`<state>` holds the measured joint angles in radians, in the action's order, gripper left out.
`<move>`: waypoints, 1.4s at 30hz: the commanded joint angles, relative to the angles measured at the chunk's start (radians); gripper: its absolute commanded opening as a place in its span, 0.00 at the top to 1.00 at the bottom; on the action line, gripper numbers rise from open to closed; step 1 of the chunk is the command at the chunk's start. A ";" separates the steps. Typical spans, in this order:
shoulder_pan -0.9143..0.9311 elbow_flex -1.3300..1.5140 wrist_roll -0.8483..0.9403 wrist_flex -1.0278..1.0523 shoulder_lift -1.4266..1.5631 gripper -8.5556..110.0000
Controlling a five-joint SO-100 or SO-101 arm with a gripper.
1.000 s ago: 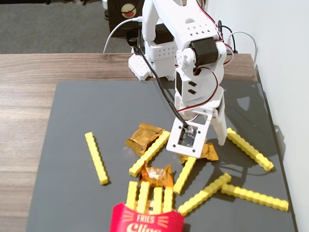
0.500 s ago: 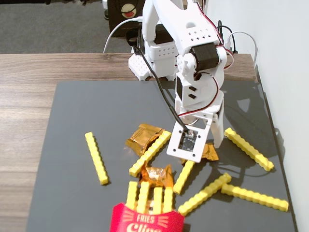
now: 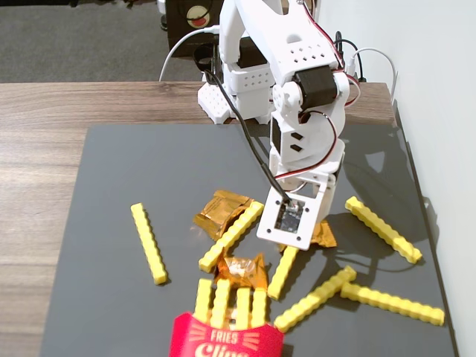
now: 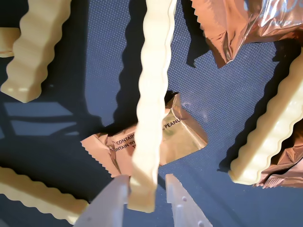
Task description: Grab a fry
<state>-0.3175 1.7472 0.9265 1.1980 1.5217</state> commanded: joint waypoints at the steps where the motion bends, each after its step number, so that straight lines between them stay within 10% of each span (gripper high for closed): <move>1: -0.008 -0.029 0.011 -0.012 0.011 0.88; 42: 0.225 0.161 0.528 0.448 0.752 0.92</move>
<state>-0.1089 1.9558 1.4281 1.6260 2.2181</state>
